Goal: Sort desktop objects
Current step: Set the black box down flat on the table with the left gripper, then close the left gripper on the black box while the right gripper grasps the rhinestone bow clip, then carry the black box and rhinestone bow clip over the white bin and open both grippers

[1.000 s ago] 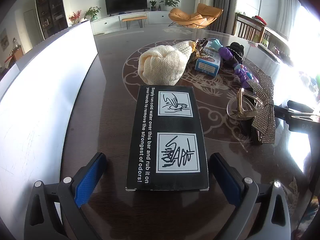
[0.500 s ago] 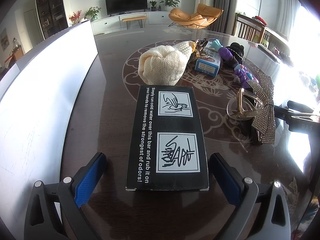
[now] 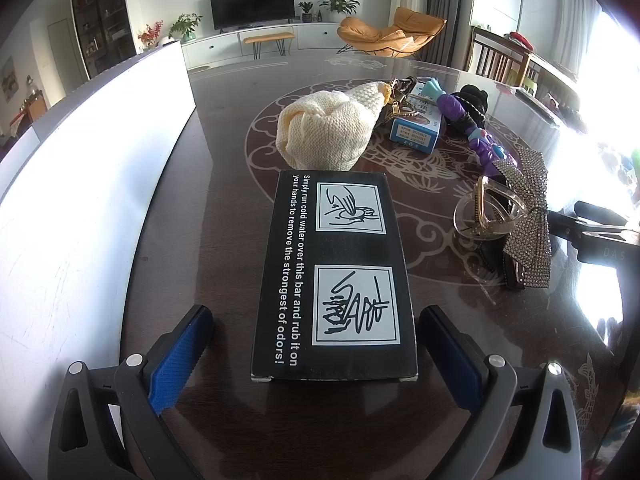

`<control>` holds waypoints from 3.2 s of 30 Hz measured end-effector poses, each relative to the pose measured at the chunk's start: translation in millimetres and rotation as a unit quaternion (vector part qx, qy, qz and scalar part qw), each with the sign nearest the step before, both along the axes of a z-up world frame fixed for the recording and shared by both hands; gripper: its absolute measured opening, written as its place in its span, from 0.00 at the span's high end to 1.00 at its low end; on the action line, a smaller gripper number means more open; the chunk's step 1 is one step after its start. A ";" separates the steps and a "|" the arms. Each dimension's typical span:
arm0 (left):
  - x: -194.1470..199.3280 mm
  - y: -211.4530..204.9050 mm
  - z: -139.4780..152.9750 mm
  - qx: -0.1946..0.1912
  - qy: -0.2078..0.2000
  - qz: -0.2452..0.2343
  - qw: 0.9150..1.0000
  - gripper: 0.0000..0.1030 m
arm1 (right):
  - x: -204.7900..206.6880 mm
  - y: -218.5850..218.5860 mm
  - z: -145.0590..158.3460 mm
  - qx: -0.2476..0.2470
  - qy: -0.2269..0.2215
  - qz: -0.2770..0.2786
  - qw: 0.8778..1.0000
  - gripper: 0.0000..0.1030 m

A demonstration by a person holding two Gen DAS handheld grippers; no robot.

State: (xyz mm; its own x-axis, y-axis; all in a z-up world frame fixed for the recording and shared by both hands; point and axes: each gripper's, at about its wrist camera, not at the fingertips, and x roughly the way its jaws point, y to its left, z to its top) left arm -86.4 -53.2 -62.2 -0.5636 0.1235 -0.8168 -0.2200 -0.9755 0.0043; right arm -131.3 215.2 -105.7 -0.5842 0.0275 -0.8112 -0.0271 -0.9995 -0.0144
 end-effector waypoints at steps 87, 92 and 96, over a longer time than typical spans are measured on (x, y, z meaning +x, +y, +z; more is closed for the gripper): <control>72.4 -23.8 66.3 0.123 0.061 -0.021 0.990 0.44 | 102.1 -30.8 55.4 -0.085 0.024 0.120 0.989 0.50; 92.6 -64.3 120.5 0.186 0.083 -0.008 0.979 0.44 | 95.0 -78.0 93.0 -0.087 0.047 0.171 0.980 0.50; 100.0 -121.8 153.9 0.191 0.100 0.028 0.976 0.44 | 84.8 -142.6 137.9 -0.103 0.070 0.235 0.964 0.50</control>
